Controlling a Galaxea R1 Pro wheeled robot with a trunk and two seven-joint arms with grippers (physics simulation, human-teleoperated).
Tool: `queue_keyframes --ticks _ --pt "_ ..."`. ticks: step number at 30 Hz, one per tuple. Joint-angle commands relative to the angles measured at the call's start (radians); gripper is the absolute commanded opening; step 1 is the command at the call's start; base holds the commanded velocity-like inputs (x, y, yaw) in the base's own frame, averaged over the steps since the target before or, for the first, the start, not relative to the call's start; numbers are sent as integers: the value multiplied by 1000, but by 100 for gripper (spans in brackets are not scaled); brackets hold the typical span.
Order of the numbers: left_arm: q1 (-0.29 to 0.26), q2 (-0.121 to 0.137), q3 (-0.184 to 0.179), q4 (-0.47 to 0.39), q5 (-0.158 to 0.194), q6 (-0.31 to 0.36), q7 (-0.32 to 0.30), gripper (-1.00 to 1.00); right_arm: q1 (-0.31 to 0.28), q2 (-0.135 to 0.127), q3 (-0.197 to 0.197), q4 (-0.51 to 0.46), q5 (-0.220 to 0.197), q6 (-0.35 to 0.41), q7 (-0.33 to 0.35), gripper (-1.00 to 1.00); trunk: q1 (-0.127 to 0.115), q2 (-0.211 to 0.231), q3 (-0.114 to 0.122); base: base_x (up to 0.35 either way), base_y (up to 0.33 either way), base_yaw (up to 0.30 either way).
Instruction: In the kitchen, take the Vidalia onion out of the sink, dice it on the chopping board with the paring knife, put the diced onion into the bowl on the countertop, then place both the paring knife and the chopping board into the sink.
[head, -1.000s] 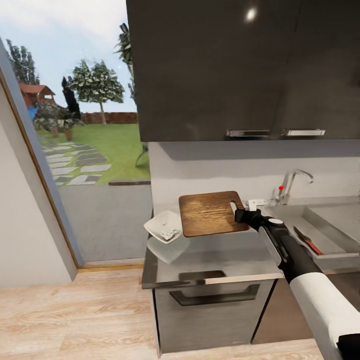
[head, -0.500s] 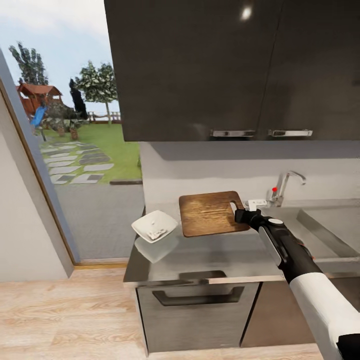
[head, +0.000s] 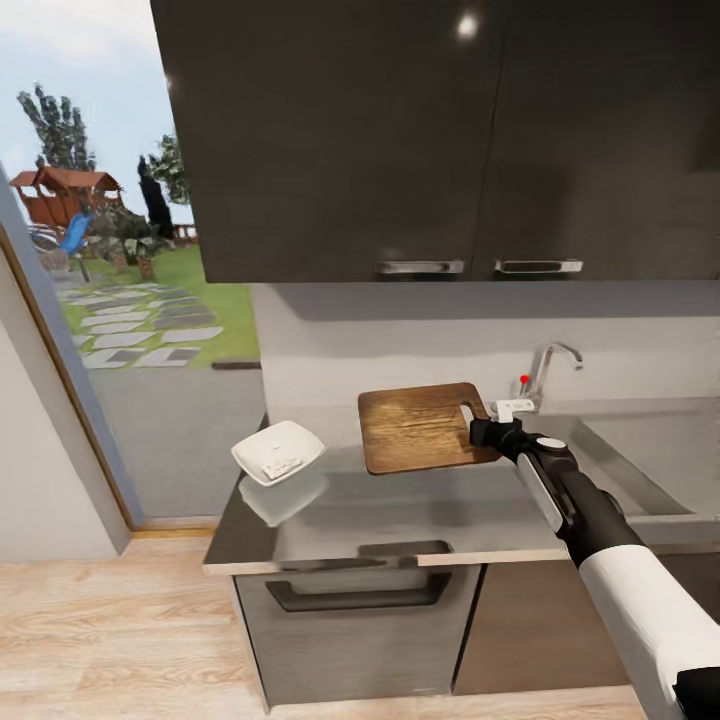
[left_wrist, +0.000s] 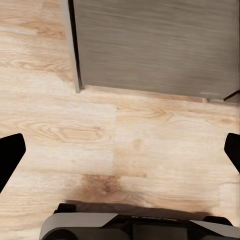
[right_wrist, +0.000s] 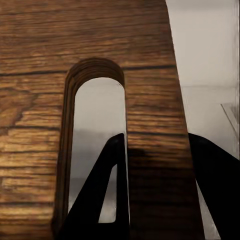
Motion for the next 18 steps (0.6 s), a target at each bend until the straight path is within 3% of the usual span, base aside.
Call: queue_keyframes --ticks 1,13,15,18 --pt "0 0 -3 -1 8 -2 6 100 -1 -1 2 -1 -6 4 0 -100 1 -2 -2 0 -239 0" --pt "0 0 -3 -1 8 -2 6 100 -1 4 2 2 -3 4 -27 -100 1 -2 -2 0 -239 0" --pt "0 0 -3 -1 8 -2 5 100 -1 6 2 3 -3 4 -72 -100 1 -2 -2 0 -234 0" --pt "0 0 -3 -1 8 -3 6 100 -1 9 0 5 -6 5 -193 -100 1 -2 -2 0 -229 0"
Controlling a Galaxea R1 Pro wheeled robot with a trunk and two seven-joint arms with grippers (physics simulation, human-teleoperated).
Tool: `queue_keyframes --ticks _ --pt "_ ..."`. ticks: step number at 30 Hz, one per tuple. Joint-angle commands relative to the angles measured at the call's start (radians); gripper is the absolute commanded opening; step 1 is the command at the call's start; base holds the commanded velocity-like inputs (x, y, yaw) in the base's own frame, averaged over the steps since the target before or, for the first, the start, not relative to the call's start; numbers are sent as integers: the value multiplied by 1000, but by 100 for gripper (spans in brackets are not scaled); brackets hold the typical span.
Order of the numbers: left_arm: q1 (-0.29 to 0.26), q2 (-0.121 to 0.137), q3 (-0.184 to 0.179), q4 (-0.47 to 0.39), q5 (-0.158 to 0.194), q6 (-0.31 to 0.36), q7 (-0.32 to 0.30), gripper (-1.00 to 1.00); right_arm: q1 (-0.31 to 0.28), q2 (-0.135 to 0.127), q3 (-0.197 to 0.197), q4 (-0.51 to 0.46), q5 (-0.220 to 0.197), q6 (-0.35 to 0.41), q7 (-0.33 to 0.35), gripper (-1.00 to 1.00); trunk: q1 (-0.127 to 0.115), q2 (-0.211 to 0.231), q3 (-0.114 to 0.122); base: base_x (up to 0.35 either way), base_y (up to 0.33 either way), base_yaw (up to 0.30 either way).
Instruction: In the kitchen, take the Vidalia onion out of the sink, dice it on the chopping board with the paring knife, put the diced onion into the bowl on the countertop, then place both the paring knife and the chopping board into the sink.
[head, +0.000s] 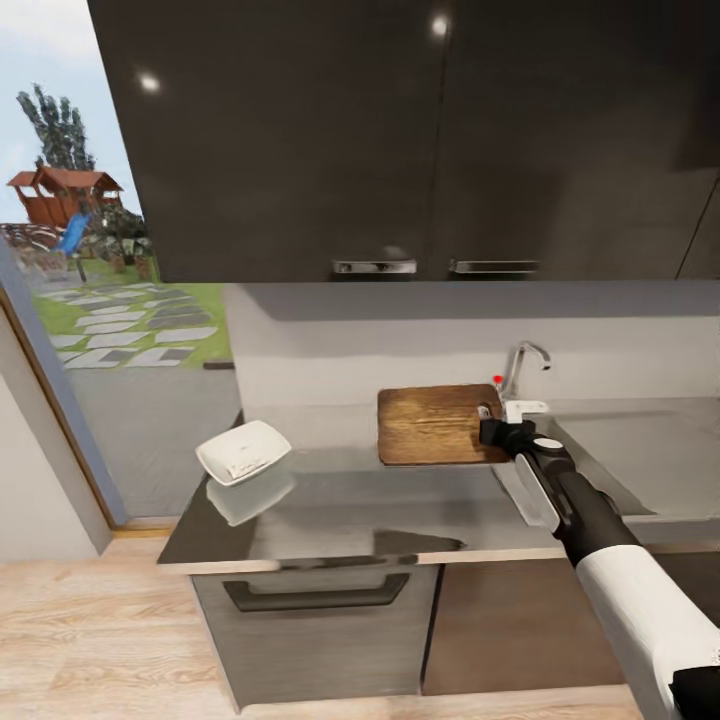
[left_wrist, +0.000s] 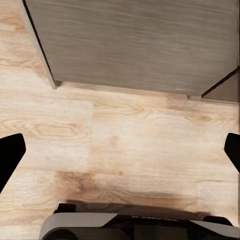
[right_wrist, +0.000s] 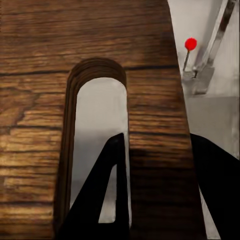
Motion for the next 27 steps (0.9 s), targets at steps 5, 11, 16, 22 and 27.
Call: queue_keyframes --ticks 5,11,16,22,27 --pt "0 1 -3 -1 8 -2 6 100 -1 55 1 -1 -18 2 -215 -100 1 -3 -2 0 -213 0" --pt "0 1 -3 -1 8 -2 6 100 -1 101 -13 91 -24 -10 -386 -100 1 -3 -2 0 -184 0" --pt "0 1 -3 -1 8 -2 6 100 -1 105 -84 127 -51 -26 -423 -100 1 -3 -2 0 -157 0" --pt "0 1 -3 -1 8 -2 6 100 -1 106 -220 131 -56 -59 -492 -100 1 -3 -2 0 -130 0" --pt "0 1 -3 -1 8 -2 6 100 -1 112 -246 132 -56 -64 -532 -100 1 -3 -2 0 -89 0"
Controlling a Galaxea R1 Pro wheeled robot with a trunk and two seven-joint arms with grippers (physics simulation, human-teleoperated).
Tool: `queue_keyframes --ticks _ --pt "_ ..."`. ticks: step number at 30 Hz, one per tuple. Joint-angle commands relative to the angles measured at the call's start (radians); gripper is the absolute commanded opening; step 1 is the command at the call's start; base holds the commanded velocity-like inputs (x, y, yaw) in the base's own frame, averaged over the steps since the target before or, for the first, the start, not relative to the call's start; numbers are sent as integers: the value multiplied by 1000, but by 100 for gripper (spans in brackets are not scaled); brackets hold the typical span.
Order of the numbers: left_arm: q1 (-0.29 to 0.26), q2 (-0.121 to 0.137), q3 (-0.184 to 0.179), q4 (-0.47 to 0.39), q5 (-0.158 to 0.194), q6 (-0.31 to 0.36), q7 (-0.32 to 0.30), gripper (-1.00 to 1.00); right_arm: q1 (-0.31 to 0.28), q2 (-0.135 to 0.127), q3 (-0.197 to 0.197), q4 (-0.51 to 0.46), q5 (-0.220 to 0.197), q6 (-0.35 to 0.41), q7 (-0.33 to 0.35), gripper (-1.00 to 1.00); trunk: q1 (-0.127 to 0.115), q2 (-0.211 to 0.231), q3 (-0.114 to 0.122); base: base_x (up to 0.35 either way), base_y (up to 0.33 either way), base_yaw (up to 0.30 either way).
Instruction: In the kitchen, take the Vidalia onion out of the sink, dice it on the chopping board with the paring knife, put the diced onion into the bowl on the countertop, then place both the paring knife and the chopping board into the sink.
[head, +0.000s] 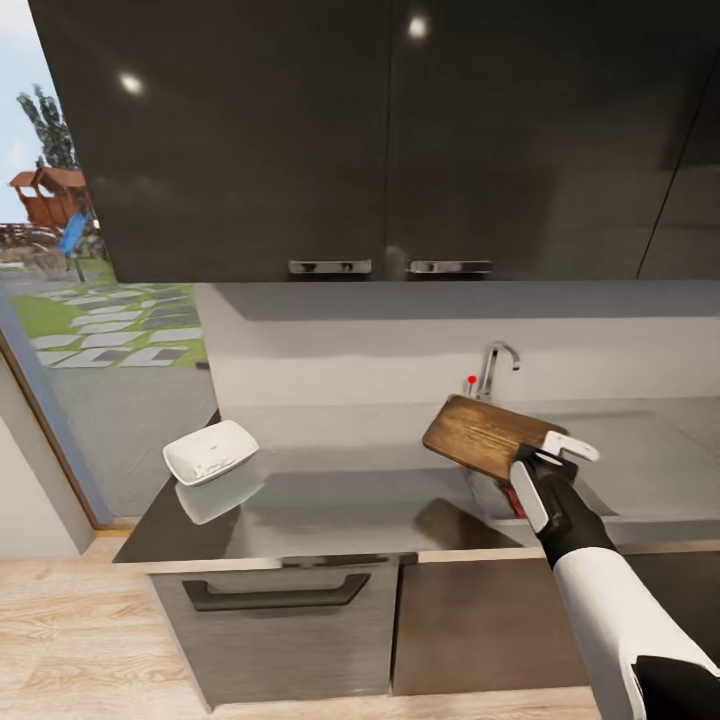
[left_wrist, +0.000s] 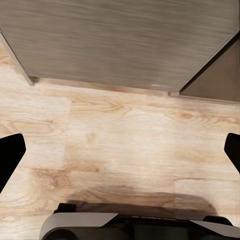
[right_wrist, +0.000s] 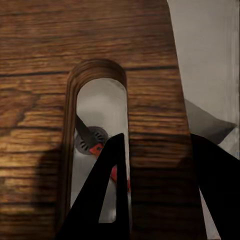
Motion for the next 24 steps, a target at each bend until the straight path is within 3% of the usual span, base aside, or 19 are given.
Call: queue_keyframes --ticks 1,5,11,16,24 --pt "0 1 -3 -1 8 -3 6 100 -1 4 1 -2 -8 -1 -27 -100 1 -2 -2 0 -31 0" --pt "0 1 -3 -2 8 -3 6 100 -1 8 -2 17 -8 -51 -82 -100 1 -2 -2 0 -9 0" --pt "0 1 -3 -3 8 -3 6 100 -1 9 -2 29 -21 -63 -98 -100 1 -2 -2 29 -1 0" --pt "0 1 -3 -4 8 -3 6 100 -1 7 -2 29 -65 -63 -99 -100 1 -2 -2 290 0 0" --pt "0 1 -3 -4 8 -3 6 100 -1 3 -3 33 -72 -63 -114 -100 1 -2 -2 259 0 0"
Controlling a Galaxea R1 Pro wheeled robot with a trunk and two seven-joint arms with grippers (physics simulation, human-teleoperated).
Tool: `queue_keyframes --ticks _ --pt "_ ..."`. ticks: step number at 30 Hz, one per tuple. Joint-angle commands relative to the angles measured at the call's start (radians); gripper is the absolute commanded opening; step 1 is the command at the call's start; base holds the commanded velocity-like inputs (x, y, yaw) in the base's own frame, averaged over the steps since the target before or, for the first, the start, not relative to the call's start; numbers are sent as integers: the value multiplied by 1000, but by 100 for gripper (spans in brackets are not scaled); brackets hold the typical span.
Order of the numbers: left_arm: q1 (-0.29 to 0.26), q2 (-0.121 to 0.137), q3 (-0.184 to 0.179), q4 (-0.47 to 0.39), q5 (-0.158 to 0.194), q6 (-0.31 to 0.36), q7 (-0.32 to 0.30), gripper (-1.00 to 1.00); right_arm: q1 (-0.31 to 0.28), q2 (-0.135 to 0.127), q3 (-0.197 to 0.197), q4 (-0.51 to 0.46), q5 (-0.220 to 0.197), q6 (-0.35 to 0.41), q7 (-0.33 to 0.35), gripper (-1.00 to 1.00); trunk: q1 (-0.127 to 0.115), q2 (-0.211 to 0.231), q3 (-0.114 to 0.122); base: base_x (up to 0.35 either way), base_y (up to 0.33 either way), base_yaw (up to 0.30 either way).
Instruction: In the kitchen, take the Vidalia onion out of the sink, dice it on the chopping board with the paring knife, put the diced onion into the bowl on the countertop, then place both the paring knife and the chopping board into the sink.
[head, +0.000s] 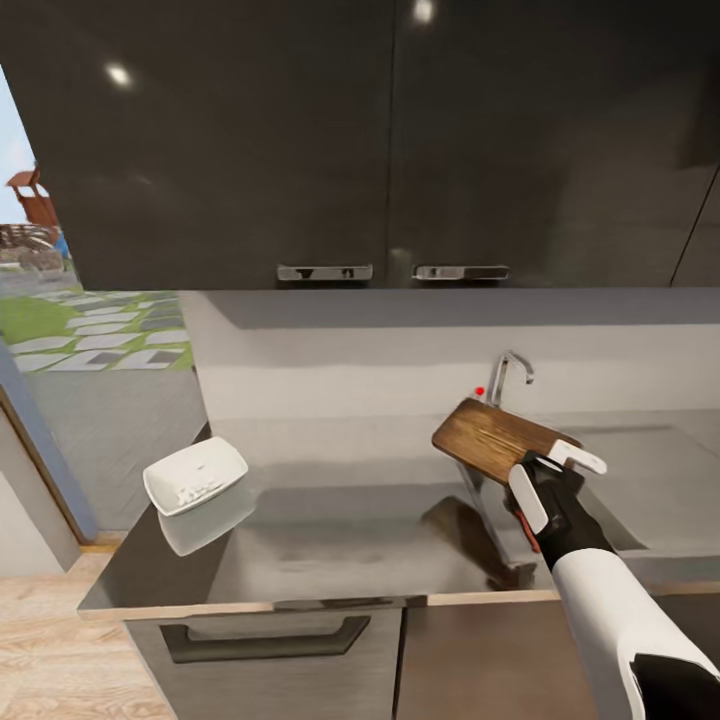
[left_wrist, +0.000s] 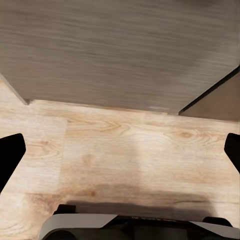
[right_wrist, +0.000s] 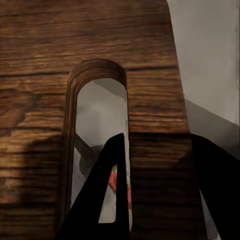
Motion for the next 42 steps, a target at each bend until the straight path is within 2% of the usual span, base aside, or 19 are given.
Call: queue_keyframes --ticks 1,3,5,8,12,14,15,18,20,22,25,26,29,30,36,38,39,42 --pt "0 1 -3 -1 8 -3 5 100 -1 -3 2 2 -7 4 -11 -100 1 -2 -2 43 0 0" --pt "0 1 -3 -2 8 -3 6 100 -1 -10 -2 10 -9 3 -31 -100 1 -2 -2 21 0 0" --pt "0 2 -3 -1 8 -2 6 100 -2 -22 -26 13 -13 3 -56 -100 1 -2 -2 7 0 0" --pt "0 3 -3 -4 8 -1 6 100 -4 -27 -53 15 -18 4 -137 -100 1 -2 -2 1 0 0" --pt "0 4 -3 -3 8 -1 6 100 -29 -28 -58 34 -19 12 -226 -100 1 -2 -2 0 0 0" --pt "0 4 -3 -1 9 -1 6 100 -82 -28 -58 69 -19 16 -260 -100 1 -2 -2 0 0 0" --pt "0 4 -3 -1 9 -1 6 100 -126 -28 -58 117 -20 17 -283 -100 1 -2 -2 0 0 0" --pt "0 4 -3 -1 9 -1 6 100 -223 -29 -59 221 -21 16 -306 -100 1 -2 -2 0 0 0" --pt "0 4 -3 0 9 -1 6 100 -308 -29 -59 273 -21 13 -321 -100 1 -2 -2 0 0 0" --pt "0 4 -3 0 9 -1 6 100 -329 -26 -68 293 -28 5 -338 -100 1 -2 -2 0 0 0" --pt "0 4 -3 2 10 -1 6 100 -341 -21 -110 401 -70 -92 -345 -100 1 -2 -2 0 0 0" --pt "0 4 -3 2 9 -1 6 100 -342 -20 -118 477 -86 -176 -342 -100 1 -2 -2 0 0 0" --pt "0 4 -2 3 10 -1 6 100 -344 -17 -124 598 -99 -324 -337 -100 1 -2 -2 0 0 0" --pt "0 4 -2 3 10 -1 6 100 -344 -15 -125 620 -100 -349 -336 -100 1 -2 -2 0 0 0" --pt "0 4 -2 3 10 -1 6 100 -343 3 -129 653 -106 -398 -337 -100 1 -2 -2 0 0 0" --pt "0 4 -3 2 9 -1 6 100 -343 3 -130 682 -138 -436 -338 -100 1 -2 -2 0 0 0" --pt "0 4 -3 3 10 0 6 100 -343 3 -130 692 -167 -452 -338 -100 1 -2 -2 0 0 0" --pt "0 4 -2 3 10 -1 6 100 -342 2 -130 705 -213 -468 -336 -100 1 -2 -2 83 0 0"
